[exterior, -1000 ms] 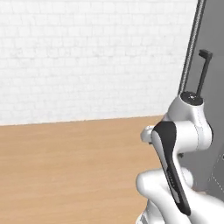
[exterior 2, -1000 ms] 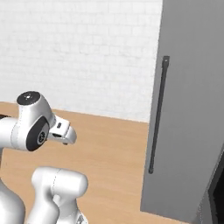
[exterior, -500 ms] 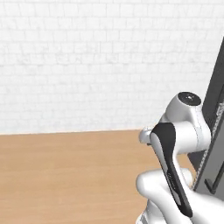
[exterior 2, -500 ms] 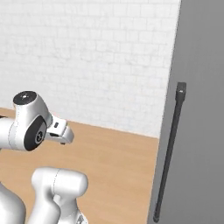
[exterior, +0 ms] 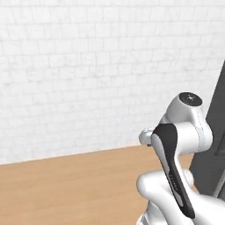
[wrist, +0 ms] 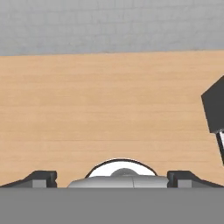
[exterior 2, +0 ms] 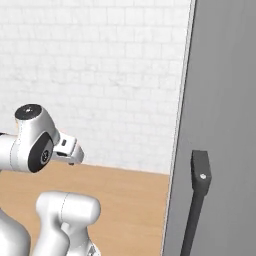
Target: Place one tomato and one steak in each tupperware on the nearby counter, to pack two identical lunches.
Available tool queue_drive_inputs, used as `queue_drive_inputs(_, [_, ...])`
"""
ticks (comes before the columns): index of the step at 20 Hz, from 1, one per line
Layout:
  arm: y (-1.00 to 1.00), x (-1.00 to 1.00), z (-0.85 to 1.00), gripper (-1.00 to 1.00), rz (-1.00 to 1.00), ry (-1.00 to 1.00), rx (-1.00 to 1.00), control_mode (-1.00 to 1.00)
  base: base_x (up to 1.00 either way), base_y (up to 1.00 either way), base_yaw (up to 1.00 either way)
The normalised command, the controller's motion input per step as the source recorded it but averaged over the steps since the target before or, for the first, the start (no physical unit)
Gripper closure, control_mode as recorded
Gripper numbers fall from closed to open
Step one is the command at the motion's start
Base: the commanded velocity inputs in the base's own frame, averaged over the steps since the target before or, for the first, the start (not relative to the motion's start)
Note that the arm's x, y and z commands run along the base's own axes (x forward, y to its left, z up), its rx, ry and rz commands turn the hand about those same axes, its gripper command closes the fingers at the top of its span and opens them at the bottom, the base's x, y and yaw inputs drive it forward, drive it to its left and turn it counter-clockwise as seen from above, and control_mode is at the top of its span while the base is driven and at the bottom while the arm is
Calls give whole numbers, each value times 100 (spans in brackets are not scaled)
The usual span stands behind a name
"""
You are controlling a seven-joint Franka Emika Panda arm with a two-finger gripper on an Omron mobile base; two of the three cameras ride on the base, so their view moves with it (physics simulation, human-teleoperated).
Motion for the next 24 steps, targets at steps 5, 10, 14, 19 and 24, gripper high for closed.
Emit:
queue_drive_inputs(5, [0, 0, 0, -100, 0, 0, 0, 100, 55, 38, -94])
queue_drive_inputs(10, [0, 0, 0, -100, 0, 0, 0, 100, 60, 48, -92])
queue_drive_inputs(14, [0, 0, 0, -100, 0, 0, 0, 100, 54, 53, -90])
queue_drive_inputs(19, [0, 0, 0, -100, 0, 0, 0, 100, 1, 4, -100])
queue_drive_inputs(24, [0, 0, 0, -100, 0, 0, 0, 100, 57, 31, -81])
